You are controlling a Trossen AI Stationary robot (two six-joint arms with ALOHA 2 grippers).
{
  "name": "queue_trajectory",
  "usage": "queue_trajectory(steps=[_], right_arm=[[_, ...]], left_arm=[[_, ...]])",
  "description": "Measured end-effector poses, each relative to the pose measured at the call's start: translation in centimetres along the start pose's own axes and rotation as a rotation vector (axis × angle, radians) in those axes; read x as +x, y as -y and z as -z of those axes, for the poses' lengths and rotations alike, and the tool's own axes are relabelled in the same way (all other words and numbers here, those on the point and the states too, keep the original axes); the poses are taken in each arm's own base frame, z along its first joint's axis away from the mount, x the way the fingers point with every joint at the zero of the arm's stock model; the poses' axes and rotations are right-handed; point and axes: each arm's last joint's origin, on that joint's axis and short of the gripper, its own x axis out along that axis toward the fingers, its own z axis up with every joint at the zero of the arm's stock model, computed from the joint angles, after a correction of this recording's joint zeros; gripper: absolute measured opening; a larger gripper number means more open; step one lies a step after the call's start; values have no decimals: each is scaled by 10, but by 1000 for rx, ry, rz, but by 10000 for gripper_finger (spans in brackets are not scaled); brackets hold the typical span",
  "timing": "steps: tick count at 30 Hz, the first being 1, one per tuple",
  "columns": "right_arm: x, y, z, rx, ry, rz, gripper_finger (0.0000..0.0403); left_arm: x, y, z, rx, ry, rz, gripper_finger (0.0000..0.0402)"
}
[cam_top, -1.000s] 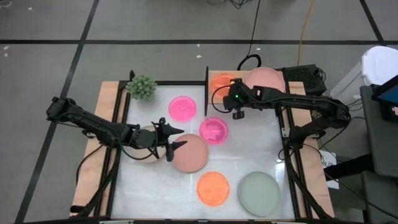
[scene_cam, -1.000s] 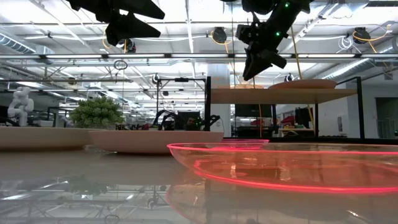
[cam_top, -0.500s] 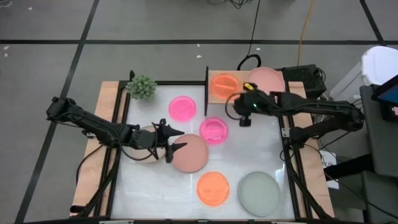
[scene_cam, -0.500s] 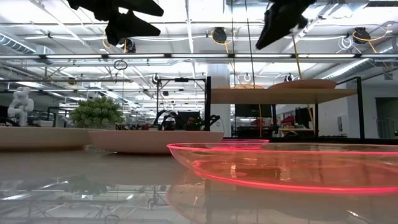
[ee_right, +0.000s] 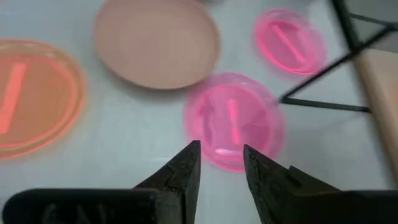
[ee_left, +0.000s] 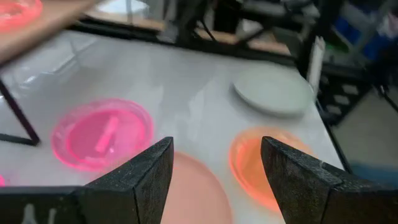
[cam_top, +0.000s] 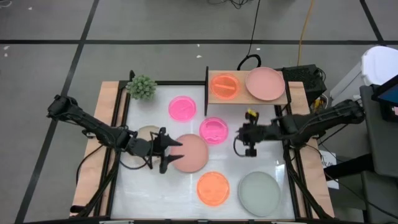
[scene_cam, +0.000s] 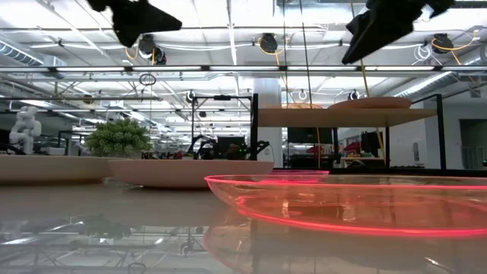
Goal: Place and stack plates onto a shelf
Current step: Stack the light pink plate on top of the light pink plate on the shelf
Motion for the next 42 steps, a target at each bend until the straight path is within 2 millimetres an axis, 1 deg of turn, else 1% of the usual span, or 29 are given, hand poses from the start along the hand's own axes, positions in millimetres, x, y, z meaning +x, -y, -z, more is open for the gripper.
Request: queue_trajectory(steps=[5, 9, 11, 16, 19, 25, 34, 36, 38, 42], right_arm=[[13, -23, 17, -30, 50, -62, 105], [20, -37, 29, -45, 99, -106, 105], [23, -43, 34, -34, 122, -125, 105], [27, -53, 43, -5, 160, -165, 105], [27, -56, 47, -10, 151, -196, 105], [26, -59, 48, 3, 151, -208, 105], [26, -58, 48, 12, 149, -207, 105], [26, -58, 48, 10, 149, -207, 105], [26, -58, 48, 7, 150, -207, 105], [26, -58, 48, 5, 150, -206, 105]], left_arm=[[-9, 17, 12, 53, -63, 63, 248], [-11, 30, 23, 94, -106, 101, 248], [-9, 35, 29, 108, -126, 109, 248], [4, 43, 50, 119, -212, 106, 248], [13, 45, 63, 150, -264, 93, 248], [28, 46, 85, 249, -341, 63, 248], [43, 42, 107, 422, -404, 10, 247], [46, 41, 111, 472, -415, 6, 239], [49, 39, 115, 520, -432, 0, 223], [56, 36, 120, 588, -442, 0, 175]])
